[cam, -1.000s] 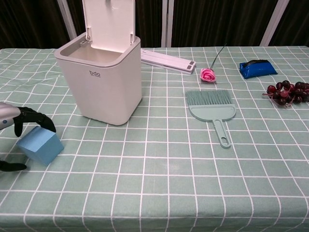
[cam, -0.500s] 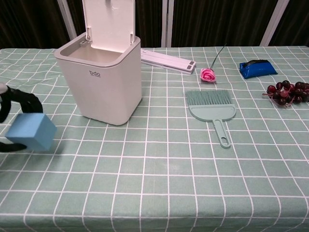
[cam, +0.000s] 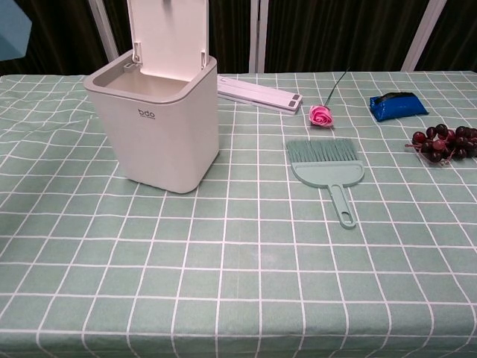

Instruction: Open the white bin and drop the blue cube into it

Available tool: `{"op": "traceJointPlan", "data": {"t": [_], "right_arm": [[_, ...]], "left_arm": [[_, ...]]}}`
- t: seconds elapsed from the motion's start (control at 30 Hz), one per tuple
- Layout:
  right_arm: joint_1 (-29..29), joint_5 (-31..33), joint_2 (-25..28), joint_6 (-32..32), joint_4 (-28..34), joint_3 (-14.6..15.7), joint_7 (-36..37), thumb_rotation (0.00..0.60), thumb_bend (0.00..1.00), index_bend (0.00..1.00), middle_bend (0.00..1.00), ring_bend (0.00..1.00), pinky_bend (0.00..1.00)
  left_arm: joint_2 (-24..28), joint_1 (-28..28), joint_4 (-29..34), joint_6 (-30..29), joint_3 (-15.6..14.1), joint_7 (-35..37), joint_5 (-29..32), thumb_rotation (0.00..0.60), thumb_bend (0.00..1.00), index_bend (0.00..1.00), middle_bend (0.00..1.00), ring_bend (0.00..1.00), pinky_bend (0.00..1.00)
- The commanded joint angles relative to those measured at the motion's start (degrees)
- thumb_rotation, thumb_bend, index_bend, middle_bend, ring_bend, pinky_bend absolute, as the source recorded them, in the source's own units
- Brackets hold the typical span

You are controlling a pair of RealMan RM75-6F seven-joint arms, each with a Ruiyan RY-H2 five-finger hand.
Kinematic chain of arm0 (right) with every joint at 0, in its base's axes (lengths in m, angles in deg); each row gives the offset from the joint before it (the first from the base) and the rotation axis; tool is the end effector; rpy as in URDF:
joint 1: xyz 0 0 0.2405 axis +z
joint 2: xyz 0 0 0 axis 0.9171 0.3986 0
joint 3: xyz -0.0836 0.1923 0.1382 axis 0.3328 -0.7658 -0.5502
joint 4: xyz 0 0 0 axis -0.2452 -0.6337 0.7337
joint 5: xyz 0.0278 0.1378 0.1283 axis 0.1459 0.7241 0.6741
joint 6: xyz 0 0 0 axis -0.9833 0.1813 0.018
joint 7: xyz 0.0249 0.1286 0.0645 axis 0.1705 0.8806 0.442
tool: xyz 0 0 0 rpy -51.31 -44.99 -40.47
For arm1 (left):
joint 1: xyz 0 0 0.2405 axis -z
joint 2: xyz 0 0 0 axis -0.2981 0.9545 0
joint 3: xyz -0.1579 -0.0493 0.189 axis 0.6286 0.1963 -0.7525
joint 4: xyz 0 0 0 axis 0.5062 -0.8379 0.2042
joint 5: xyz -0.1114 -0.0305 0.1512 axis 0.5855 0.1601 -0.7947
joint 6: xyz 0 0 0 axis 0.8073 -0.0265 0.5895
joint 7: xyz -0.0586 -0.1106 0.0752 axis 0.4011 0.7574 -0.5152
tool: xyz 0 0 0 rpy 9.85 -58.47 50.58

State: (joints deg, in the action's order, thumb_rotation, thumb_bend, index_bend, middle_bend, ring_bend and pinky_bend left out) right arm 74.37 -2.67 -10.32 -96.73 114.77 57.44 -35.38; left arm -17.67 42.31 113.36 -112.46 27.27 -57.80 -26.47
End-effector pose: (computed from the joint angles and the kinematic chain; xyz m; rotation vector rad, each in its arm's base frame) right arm -0.3115 -0.2026 0.1639 1.4239 -0.8982 0.8735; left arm -0.1688 0.2690 0.1658 -1.6729 -0.8000 -1.1407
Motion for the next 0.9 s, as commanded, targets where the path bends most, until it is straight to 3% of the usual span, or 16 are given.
{"op": "traceJointPlan", "data": {"t": [0.03,0.33,0.47,0.63,0.9], "right_arm": [[0.06,-0.10,-0.23,0.05,-0.11,0.07,-0.07,0.600,0.25,0.00,0.00,0.00,0.00],[0.02,0.68,-0.52,0.50,-0.98,-0.03,0.42,0.600,0.25,0.00,0.00,0.00,0.00],[-0.02,1.05,-0.88,0.86,-1.72,0.01,1.02,0.600,0.25,0.00,0.00,0.00,0.00],[0.12,1.11,-1.30,1.22,-2.47,0.02,1.64,0.600,0.25,0.00,0.00,0.00,0.00],[-0.07,0.90,-1.14,0.68,-2.64,-0.05,2.12,0.600,0.25,0.00,0.00,0.00,0.00]], "left_arm": [[-0.30,4.83,1.61,4.84,3.13,-2.69,2.69,0.600,0.22,0.50,0.49,0.39,0.59],[-7.12,12.35,-2.49,10.69,6.36,-5.09,7.91,0.600,0.22,0.48,0.47,0.38,0.58],[-9.38,13.59,-4.16,11.21,6.53,-2.32,7.60,0.600,0.16,0.33,0.35,0.28,0.50],[-10.58,14.04,-4.98,10.80,5.81,-1.38,6.30,0.600,0.00,0.07,0.14,0.11,0.33],[-8.54,11.08,-4.43,6.67,3.76,-2.62,5.14,0.600,0.00,0.06,0.12,0.09,0.30]]}}
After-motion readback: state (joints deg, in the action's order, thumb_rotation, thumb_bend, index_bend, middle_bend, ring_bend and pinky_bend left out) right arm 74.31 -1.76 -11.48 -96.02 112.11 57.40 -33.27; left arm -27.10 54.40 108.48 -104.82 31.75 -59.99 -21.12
